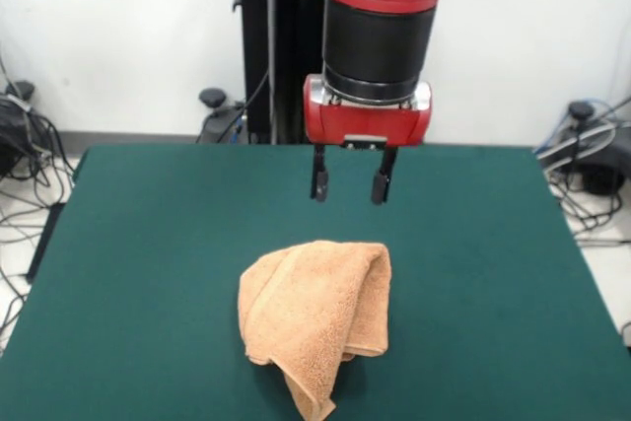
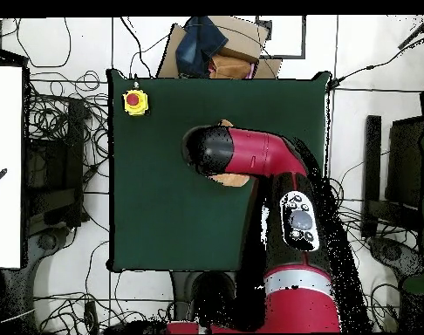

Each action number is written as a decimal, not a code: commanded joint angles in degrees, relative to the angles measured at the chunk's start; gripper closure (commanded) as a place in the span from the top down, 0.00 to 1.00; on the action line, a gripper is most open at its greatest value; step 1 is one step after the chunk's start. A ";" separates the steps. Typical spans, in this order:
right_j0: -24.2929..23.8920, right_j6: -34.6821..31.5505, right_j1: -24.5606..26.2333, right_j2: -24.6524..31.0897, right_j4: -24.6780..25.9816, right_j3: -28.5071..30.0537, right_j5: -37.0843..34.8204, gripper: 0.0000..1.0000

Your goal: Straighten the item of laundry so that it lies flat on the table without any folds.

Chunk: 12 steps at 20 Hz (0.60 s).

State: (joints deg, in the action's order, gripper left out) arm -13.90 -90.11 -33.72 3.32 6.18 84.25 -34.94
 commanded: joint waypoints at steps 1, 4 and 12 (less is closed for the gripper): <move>0.49 0.71 5.85 4.89 2.86 -4.69 -2.57 1.00; 1.17 -1.19 7.66 3.09 3.53 -5.85 -0.80 1.00; 0.11 -0.72 6.96 3.31 6.37 0.26 7.85 1.00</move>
State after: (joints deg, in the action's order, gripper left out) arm -13.82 -90.11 -28.31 3.35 7.73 79.62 -32.54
